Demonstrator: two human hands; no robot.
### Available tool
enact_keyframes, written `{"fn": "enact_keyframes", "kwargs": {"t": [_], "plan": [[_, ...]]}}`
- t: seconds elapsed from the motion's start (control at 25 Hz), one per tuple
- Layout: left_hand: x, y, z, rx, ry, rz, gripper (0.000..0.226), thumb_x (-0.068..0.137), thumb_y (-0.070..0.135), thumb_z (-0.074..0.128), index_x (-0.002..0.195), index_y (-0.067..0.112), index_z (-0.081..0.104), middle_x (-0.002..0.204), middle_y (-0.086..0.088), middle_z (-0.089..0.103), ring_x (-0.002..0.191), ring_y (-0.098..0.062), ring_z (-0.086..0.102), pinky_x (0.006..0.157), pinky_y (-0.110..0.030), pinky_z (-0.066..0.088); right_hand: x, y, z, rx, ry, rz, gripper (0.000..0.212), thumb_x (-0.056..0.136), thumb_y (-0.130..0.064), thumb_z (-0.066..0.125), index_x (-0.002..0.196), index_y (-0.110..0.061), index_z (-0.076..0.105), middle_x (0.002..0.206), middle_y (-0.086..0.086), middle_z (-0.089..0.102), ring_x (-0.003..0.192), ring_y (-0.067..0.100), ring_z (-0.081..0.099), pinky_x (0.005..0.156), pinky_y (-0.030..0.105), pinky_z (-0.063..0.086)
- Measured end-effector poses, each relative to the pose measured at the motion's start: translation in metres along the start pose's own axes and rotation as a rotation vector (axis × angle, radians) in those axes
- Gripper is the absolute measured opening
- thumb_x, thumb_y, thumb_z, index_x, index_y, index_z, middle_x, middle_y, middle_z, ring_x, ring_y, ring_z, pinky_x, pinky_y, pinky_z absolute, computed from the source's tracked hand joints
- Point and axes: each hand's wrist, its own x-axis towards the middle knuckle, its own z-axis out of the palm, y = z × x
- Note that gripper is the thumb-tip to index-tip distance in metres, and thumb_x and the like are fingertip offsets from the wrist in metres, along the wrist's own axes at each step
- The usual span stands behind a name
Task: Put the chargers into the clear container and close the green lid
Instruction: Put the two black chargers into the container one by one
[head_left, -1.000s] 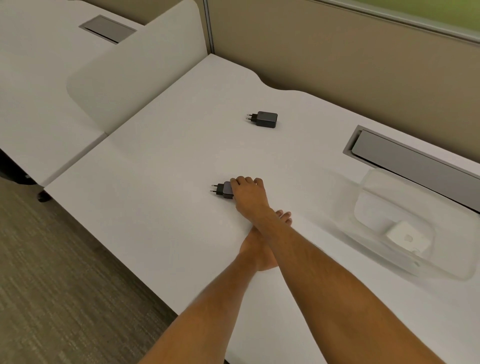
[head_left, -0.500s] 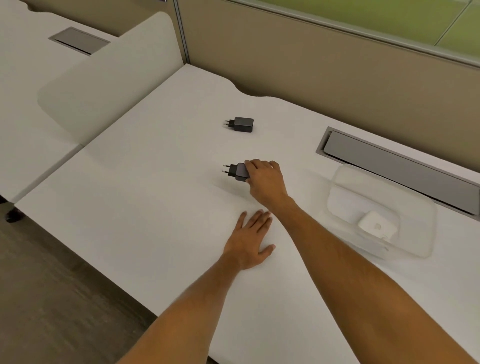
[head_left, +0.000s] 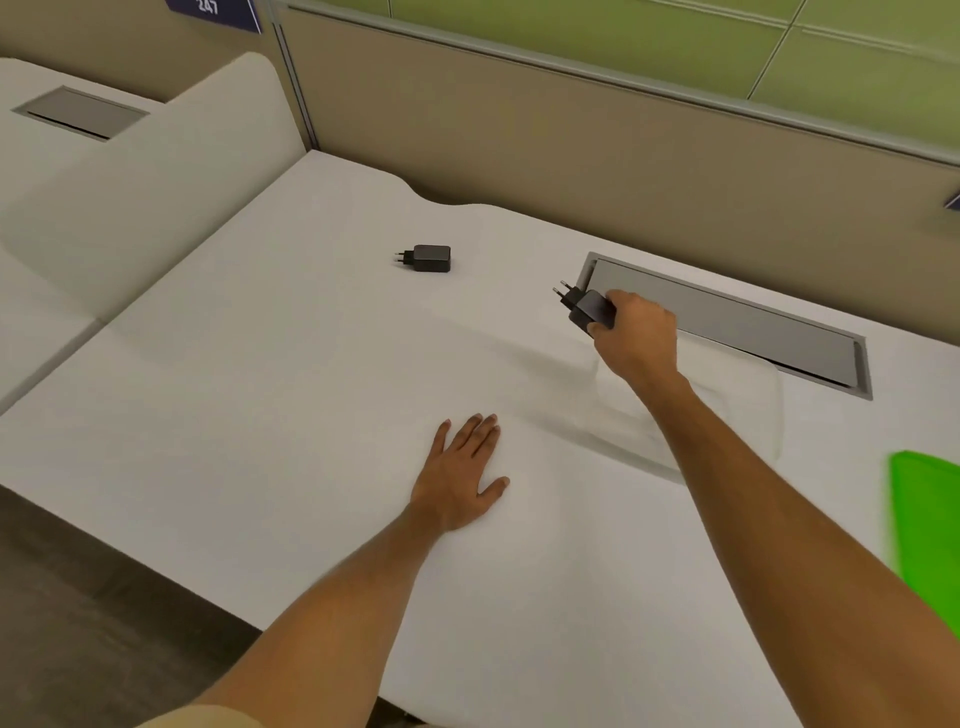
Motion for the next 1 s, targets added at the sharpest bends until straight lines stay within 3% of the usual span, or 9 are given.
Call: {"fn": "enact_keyframes", "kwargs": {"t": [0.36, 0.52, 0.72, 0.92, 1.0], "plan": [[0.0, 0.0, 0.001, 0.004, 0.002, 0.001, 0.074, 0.092, 0.059, 0.018, 0.152, 0.017, 0.008, 0.162, 0.003, 0.003, 0.148, -0.011, -0.004, 0.12, -0.048, -0.002, -0.032, 0.058, -0.008, -0.046, -0.035, 0.205, 0.023, 0.08, -0.03, 0.064, 0.082, -0.008, 0.066, 0.074, 0.012, 0.068, 0.063, 0.03, 0.051, 0.062, 0.03, 0.042], [-0.001, 0.0, 0.0, -0.005, 0.004, 0.002, 0.074, 0.092, 0.059, 0.018, 0.152, 0.017, 0.007, 0.162, 0.004, 0.002, 0.147, -0.011, -0.005, 0.12, -0.047, -0.003, -0.037, 0.065, 0.004, -0.141, -0.151, 0.237, 0.03, 0.079, -0.037, 0.063, 0.083, -0.007, 0.066, 0.07, 0.008, 0.061, 0.064, 0.03, 0.053, 0.063, 0.031, 0.043], [-0.001, 0.0, 0.0, -0.013, 0.008, -0.001, 0.074, 0.092, 0.059, 0.017, 0.152, 0.017, 0.007, 0.162, 0.004, 0.002, 0.147, -0.01, -0.006, 0.12, -0.047, -0.003, -0.032, 0.062, 0.022, -0.163, -0.296, 0.275, 0.028, 0.076, -0.035, 0.067, 0.091, -0.011, 0.065, 0.079, 0.007, 0.064, 0.076, 0.028, 0.063, 0.074, 0.034, 0.052], [-0.001, -0.001, 0.001, -0.006, -0.001, -0.001, 0.073, 0.092, 0.059, 0.017, 0.152, 0.017, 0.006, 0.162, 0.004, 0.0, 0.147, -0.011, -0.007, 0.12, -0.048, -0.002, -0.025, 0.061, 0.033, -0.123, -0.395, 0.332, 0.028, 0.073, -0.031, 0.072, 0.09, -0.01, 0.061, 0.067, 0.001, 0.053, 0.071, 0.026, 0.057, 0.068, 0.031, 0.045], [-0.001, -0.001, 0.002, -0.004, -0.005, -0.001, 0.073, 0.092, 0.059, 0.016, 0.152, 0.017, 0.006, 0.162, 0.004, -0.001, 0.147, -0.011, -0.008, 0.12, -0.048, -0.003, -0.025, 0.06, 0.037, -0.108, -0.411, 0.339, 0.029, 0.072, -0.03, 0.072, 0.087, -0.01, 0.058, 0.071, 0.003, 0.055, 0.073, 0.027, 0.058, 0.067, 0.031, 0.045]]}}
